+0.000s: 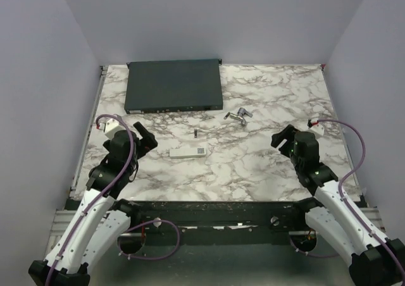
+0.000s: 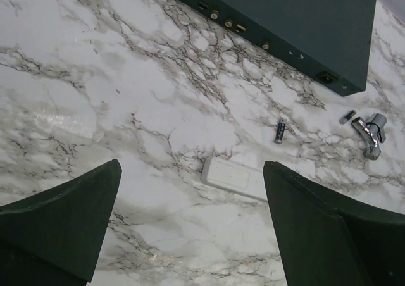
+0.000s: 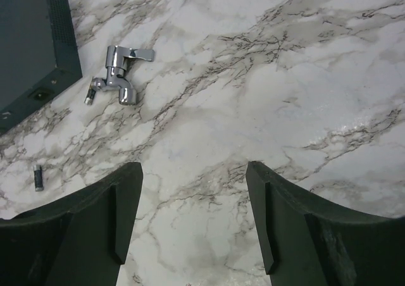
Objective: Load the batteries into the remote control
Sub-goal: Adjust the remote control at the center of the board.
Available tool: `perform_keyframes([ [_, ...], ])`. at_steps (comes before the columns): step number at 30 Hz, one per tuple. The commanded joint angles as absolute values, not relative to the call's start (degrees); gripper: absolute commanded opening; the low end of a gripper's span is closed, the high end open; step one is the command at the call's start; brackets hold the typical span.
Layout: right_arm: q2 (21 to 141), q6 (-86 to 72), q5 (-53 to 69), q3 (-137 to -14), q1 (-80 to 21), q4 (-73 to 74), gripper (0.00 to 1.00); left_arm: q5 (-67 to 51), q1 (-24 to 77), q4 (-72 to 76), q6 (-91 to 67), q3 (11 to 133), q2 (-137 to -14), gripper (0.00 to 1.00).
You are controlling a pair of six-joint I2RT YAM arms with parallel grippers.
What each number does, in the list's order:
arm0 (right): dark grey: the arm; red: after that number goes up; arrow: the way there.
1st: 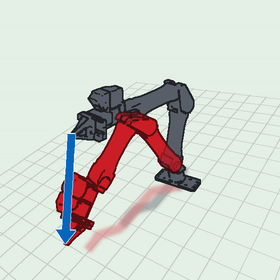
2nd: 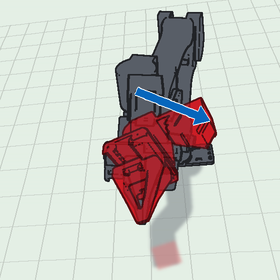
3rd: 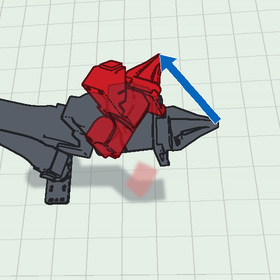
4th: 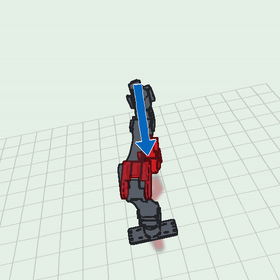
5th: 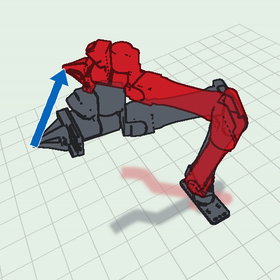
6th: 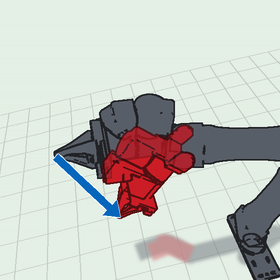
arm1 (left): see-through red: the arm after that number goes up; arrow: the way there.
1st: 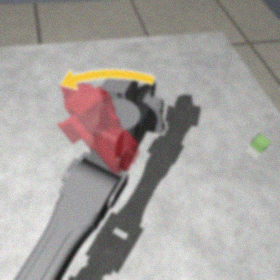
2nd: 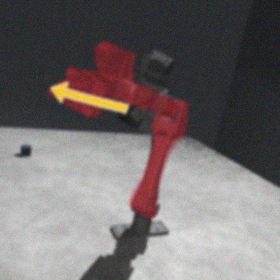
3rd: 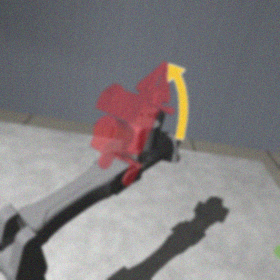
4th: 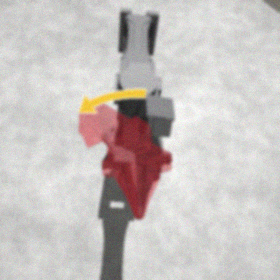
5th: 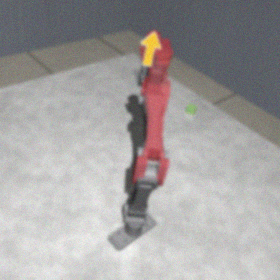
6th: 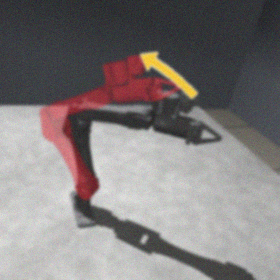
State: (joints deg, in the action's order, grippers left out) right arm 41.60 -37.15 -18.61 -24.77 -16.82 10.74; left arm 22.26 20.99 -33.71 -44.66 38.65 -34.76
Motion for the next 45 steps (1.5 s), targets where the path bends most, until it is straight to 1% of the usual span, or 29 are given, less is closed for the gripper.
perform_keyframes([
  [1,39.9,-35.3,-19.1,-24.7,-16.6,12.3,0.74,25.6,20.7,-34.7,-46.1,39.3,-34.4,0.99],
  [13,38.6,-35.1,-18.7,-24.3,-16.6,12.7,0.75,23.9,20.7,-31.5,-43.4,39.2,-35.3,0.99],
  [15,38.3,-35.2,-18.4,-24.3,-16.6,12.7,0.75,20.8,20.7,-28.3,-40.4,38.1,-35.4,0.98],
  [17,38.2,-35.3,-17.5,-24.0,-16.6,12.4,0.75,13.1,20.7,-23.4,-36.2,37.4,-36.8,0.99],
  [19,38.1,-35.2,-15.7,-23.5,-16.6,11.4,0.75,6.8,21.1,-21.9,-32.9,39.7,-41.5,0.98],
  [23,38.6,-35.5,-11.7,-22.3,-16.6,8.8,0.75,6.4,25.2,-24.8,-29.2,45.1,-53.6,0.98],
  [26,39.7,-35.9,-10.2,-22.1,-16.6,7.8,0.75,0.9,27.7,-22.0,-28.1,45.1,-59.1,0.95],
  [27,40.0,-36.0,-9.8,-22.2,-16.6,7.7,0.75,1.4,29.2,-21.3,-27.6,45.1,-60.6,0.95],
  [29,40.6,-36.2,-9.3,-22.3,-16.5,7.7,0.75,5.9,32.2,-20.9,-27.6,45.8,-63.7,0.95],
  [32,41.2,-36.7,-8.2,-22.1,-16.6,7.2,0.75,7.9,32.7,-19.2,-28.0,46.0,-67.4,0.93],
  [34,41.4,-37.0,-7.0,-21.7,-16.6,6.4,0.75,7.4,32.8,-16.9,-26.3,45.8,-69.2,0.92],
  [36,41.6,-37.4,-5.5,-21.3,-16.6,5.6,0.75,3.9,32.8,-11.2,-22.9,43.8,-69.7,0.90],
  [39,42.3,-37.8,-2.2,-21.6,-16.6,5.0,0.75,3.3,32.8,-2.0,-21.0,40.5,-71.4,0.90],
  [42,43.9,-37.8,1.2,-22.2,-16.6,4.5,0.75,5.2,32.6,-0.9,-20.4,41.7,-76.4,0.91],
  [45,45.5,-37.0,3.1,-23.1,-16.6,4.7,0.75,3.8,31.5,-0.3,-19.8,42.6,-80.8,0.91],
])
